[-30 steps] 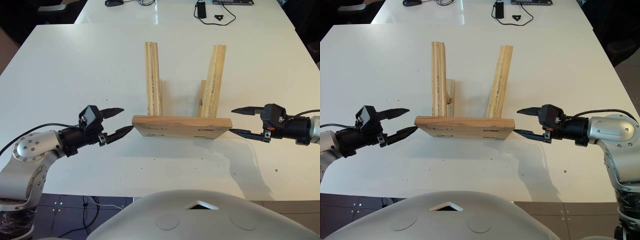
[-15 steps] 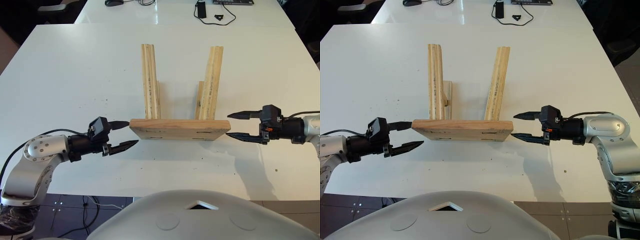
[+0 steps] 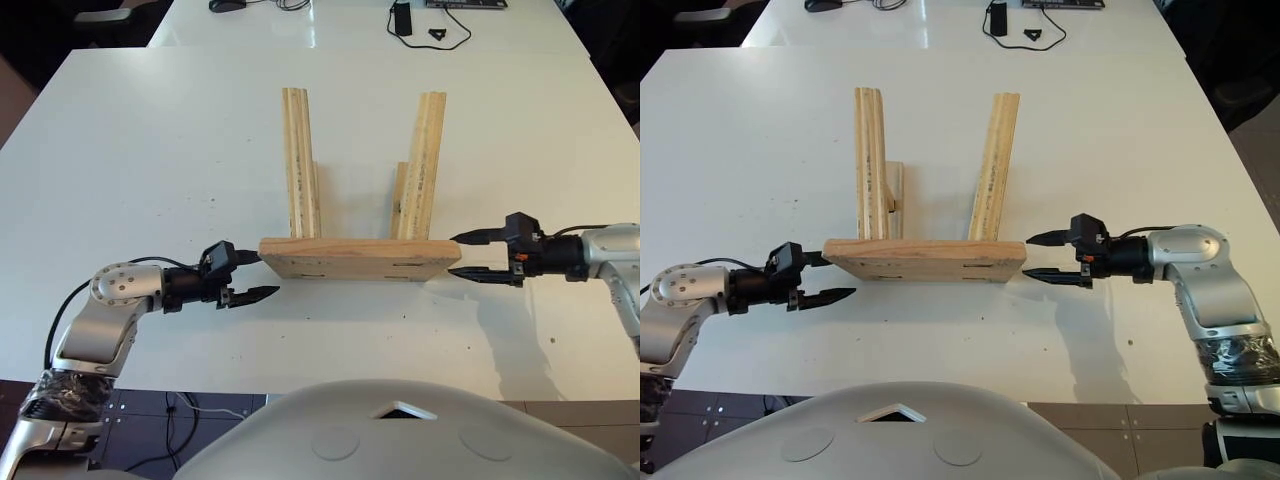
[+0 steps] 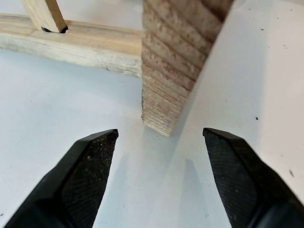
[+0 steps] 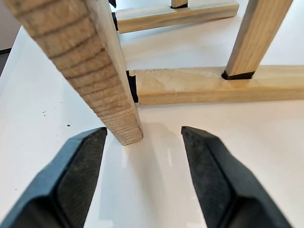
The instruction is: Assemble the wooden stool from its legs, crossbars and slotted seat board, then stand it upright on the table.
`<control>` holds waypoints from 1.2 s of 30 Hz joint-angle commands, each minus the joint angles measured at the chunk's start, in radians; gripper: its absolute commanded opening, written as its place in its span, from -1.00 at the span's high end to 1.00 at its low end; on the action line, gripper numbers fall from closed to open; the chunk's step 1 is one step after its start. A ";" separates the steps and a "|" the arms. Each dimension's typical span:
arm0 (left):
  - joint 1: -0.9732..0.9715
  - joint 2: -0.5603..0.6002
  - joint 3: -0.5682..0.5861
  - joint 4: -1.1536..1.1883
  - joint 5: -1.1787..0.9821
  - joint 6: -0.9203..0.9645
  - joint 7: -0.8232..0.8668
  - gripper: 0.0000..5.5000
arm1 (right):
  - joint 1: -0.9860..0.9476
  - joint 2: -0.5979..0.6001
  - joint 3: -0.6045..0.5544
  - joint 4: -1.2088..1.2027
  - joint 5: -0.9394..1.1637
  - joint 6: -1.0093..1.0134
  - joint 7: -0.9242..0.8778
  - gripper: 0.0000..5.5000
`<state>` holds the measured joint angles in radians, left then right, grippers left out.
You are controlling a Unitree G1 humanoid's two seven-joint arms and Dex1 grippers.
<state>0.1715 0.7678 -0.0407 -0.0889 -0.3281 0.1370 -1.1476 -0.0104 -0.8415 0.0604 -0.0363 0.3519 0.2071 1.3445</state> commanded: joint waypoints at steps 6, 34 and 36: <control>-0.052 -0.068 -0.043 0.078 0.015 -0.051 -0.009 -0.21 | -0.064 0.056 0.097 0.074 -0.030 -0.020 0.036 -0.06; -0.132 -0.088 -0.124 0.181 0.060 -0.088 -0.047 0.12 | -0.110 0.187 0.212 0.241 -0.152 -0.136 -0.028 0.01; -0.123 -0.084 -0.120 0.177 0.056 -0.085 -0.054 0.21 | -0.119 0.189 0.215 0.263 -0.158 -0.149 -0.029 0.08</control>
<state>0.0405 0.6688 -0.1548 0.0810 -0.2817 0.0404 -1.1900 -0.1161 -0.6556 0.2693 0.1891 0.2317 0.0621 1.3315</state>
